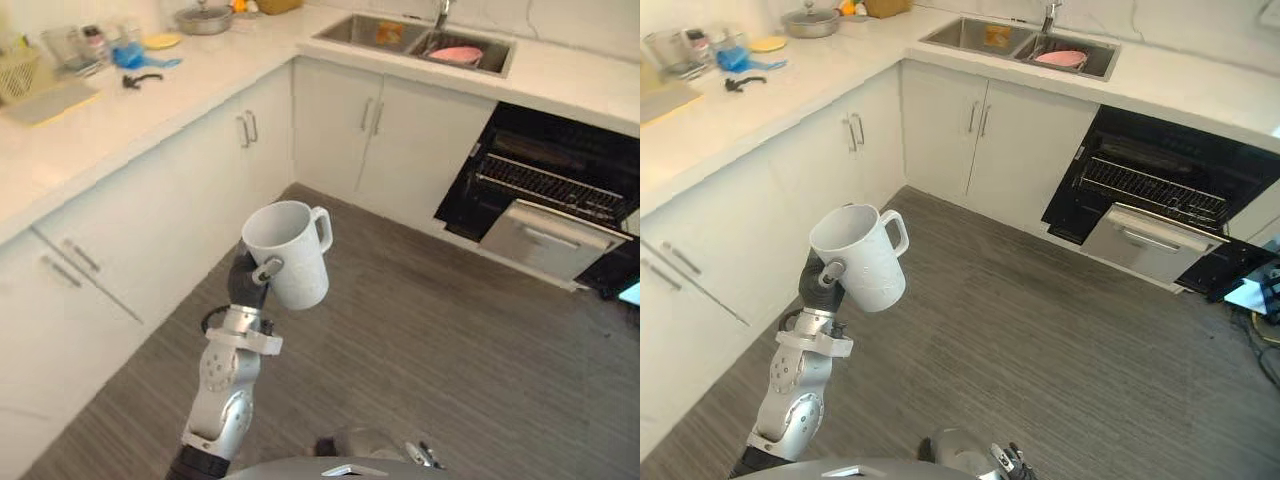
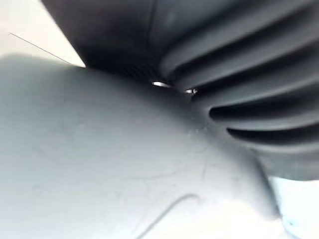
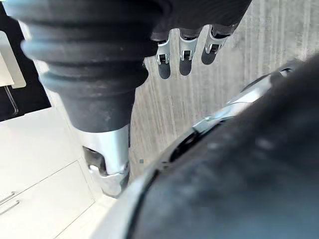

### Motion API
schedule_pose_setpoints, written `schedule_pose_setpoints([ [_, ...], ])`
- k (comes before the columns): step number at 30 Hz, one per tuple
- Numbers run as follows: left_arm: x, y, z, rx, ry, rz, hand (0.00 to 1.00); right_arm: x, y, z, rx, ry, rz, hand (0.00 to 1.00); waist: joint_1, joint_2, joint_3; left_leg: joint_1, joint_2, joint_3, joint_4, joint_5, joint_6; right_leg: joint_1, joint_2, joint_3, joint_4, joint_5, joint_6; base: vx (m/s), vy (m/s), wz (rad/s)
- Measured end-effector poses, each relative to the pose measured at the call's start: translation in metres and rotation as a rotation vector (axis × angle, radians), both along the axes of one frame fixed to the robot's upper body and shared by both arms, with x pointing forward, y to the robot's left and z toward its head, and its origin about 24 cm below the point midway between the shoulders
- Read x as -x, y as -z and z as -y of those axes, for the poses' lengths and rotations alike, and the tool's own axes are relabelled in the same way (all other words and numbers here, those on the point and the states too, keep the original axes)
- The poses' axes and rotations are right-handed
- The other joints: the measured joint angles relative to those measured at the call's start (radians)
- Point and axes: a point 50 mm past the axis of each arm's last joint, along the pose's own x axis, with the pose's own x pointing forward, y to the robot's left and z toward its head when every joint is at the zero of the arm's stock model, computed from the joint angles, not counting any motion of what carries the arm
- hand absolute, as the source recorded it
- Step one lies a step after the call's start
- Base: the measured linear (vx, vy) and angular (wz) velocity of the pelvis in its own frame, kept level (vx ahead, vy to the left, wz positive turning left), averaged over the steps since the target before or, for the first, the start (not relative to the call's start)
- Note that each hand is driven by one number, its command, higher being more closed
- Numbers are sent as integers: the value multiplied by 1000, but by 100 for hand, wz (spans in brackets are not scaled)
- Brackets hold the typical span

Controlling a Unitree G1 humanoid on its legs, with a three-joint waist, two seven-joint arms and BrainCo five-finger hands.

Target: Walk over to the sink, pick up the cup, carry it to the dishwasher, place the cup inside the dishwasher, then close the dishwasher door

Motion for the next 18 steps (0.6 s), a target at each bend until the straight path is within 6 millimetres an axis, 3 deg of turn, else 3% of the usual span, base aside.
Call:
schedule_pose_setpoints([
  [1, 1, 3, -1, -1, -3, -12, 100, -1, -1, 1, -1, 23, 11, 0, 15, -10, 6, -70, -40, -3, 49, -37, 17, 77, 0, 30, -57, 9, -10, 607, -87, -69],
  [3, 2, 1, -5, 1, -21, -7, 100, -15, -5, 7, 13, 38, 71, 0, 60, -14, 7, -201, -104, 21, -4, -125, 43, 208, -1, 104, -158, 20, -16, 542, -16, -100],
  [4, 2, -1, -8, 0, -34, 2, 100, -26, -7, 7, 15, 27, 101, 0, 67, -14, 7, -237, -122, 39, -121, -149, 54, 247, -1, 141, -180, 19, -15, 513, 68, -128],
  [5, 3, -1, -13, -5, -54, 1, 100, -41, -11, 7, 20, 2, 146, 0, 76, -14, 7, -247, -152, 47, -366, -153, 52, 274, -3, 195, -178, 17, -11, 519, 95, -144],
  [6, 4, 0, -14, -8, -63, -8, 100, -50, -14, 6, 25, -13, 176, 0, 83, -15, 5, -232, -185, 26, -594, -137, 36, 285, -7, 235, -172, 6, 5, 413, 109, -142],
  [7, 6, 1, -16, -10, -72, -12, 100, -55, -16, 5, 29, -27, 192, 0, 88, -15, 4, -220, -204, -6, -725, -112, 27, 293, -8, 263, -168, -7, 10, 548, 199, -182],
  [8, 12, 1, -19, -8, -89, -20, 100, -59, -17, 3, 32, -53, 205, 0, 110, -19, 0, -192, -232, -95, -920, 13, 15, 325, -9, 335, -165, -81, 21, 573, 222, -185],
  [9, 16, 6, -22, -22, -97, -40, 100, -57, -15, -3, 20, -57, 192, 0, 120, -39, -14, -181, -257, -113, -895, 89, 28, 346, -30, 374, -164, -119, 31, 715, 290, -160],
  [10, 18, 11, -25, -44, -104, -60, 100, -56, -14, -11, 5, -61, 192, 0, 100, -80, -24, -181, -271, -101, -863, 51, 40, 354, -61, 390, -163, -124, 34, 488, 204, -65],
  [12, 21, 13, -27, -68, -90, -61, 100, -45, -8, -17, -12, -49, 156, 0, 94, -118, -38, -194, -273, -87, -796, -13, 50, 352, -77, 420, -153, -95, 41, 590, 209, -25],
  [15, 22, 6, -30, -100, -66, -16, 100, -41, -4, -13, -8, -21, 120, 0, 86, -118, -42, -157, -263, -65, -759, -66, 80, 354, -71, 477, -95, -4, 31, 499, 157, -37],
  [17, 24, -6, -28, -101, -42, 46, 100, -41, -5, -13, -8, 2, 139, 0, 91, -102, -53, -80, -249, -31, -814, -102, 74, 309, -54, 479, 35, 66, 74, 438, 124, -69],
  [18, 26, -16, -27, -113, -29, 98, 100, -42, -5, -15, -9, 13, 150, 0, 90, -98, -60, -19, -242, 8, -865, -120, 68, 238, -57, 421, 184, 121, 188, 364, 100, -104],
])
